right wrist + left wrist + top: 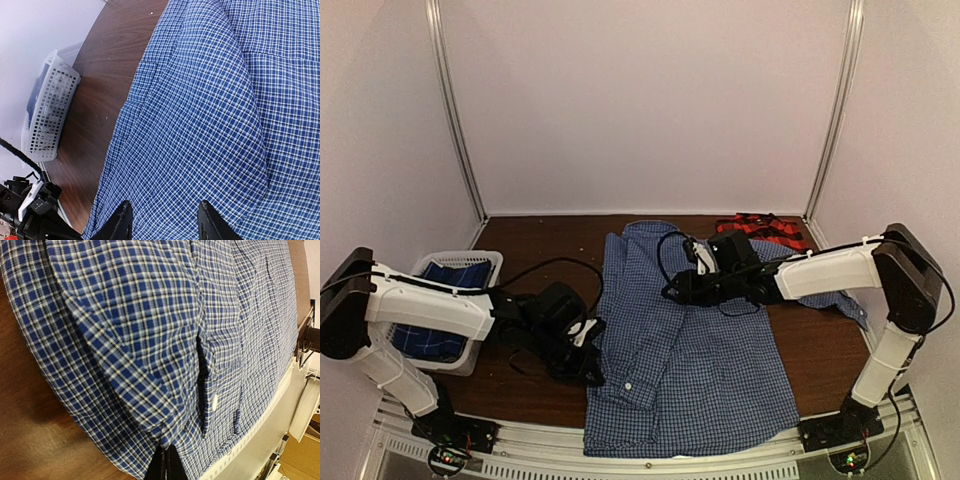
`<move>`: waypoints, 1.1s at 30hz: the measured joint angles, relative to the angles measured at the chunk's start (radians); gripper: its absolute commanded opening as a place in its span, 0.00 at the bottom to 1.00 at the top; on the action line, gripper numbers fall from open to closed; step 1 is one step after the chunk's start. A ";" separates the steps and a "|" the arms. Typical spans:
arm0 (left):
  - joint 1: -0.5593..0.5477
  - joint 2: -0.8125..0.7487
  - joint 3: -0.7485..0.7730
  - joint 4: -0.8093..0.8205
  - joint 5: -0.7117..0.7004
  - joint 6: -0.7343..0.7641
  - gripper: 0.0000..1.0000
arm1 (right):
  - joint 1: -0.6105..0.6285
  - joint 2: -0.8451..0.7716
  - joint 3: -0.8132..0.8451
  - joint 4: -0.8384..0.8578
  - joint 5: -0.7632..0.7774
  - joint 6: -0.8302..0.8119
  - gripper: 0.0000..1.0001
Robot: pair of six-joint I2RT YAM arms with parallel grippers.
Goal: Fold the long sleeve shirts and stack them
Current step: Adjust the sleeve at the center of the board, then adjust the 1/3-folded shirt at the center of the board.
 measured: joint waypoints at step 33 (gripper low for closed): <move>0.269 0.311 0.401 0.093 -0.122 0.213 0.41 | -0.051 -0.126 0.040 -0.067 0.065 -0.016 0.43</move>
